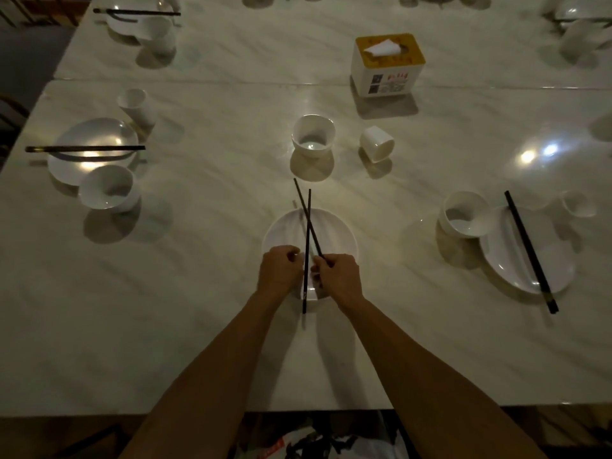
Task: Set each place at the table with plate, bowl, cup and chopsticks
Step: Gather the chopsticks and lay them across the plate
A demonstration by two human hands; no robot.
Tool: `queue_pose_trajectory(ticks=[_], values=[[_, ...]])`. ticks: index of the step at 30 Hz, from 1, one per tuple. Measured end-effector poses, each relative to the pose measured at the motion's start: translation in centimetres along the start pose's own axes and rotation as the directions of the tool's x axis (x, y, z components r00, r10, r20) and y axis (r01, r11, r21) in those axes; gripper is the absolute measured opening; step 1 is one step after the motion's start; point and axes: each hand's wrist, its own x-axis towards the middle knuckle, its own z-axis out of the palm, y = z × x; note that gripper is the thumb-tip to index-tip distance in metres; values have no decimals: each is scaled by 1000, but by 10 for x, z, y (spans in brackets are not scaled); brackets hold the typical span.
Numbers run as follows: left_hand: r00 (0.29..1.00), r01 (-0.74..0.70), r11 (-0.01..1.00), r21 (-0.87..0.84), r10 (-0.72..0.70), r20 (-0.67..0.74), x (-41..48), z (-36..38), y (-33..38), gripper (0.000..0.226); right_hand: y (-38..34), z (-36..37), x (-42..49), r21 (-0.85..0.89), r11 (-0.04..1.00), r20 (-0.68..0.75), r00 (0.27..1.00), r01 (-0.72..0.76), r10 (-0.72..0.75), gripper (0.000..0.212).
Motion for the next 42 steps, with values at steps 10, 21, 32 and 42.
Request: queue_pose_trajectory(ticks=[10,21,32,42], values=[[992,112,992,49,-115,44,2,15,16,23,8,-20,-7,-178,984,-125,992,-30,8,28],[967,225,970,-89,-210,147,-4,-3,-9,20,9,5,-18,-346,937,65,998,44,-23,20],[967,229,952,-201,-200,156,-15,18,-4,26,17,1,-22,-343,933,126,990,108,-68,25],[969,232,943,-238,-201,147,-19,18,-8,25,15,-1,-22,-332,933,151,984,139,-93,24]])
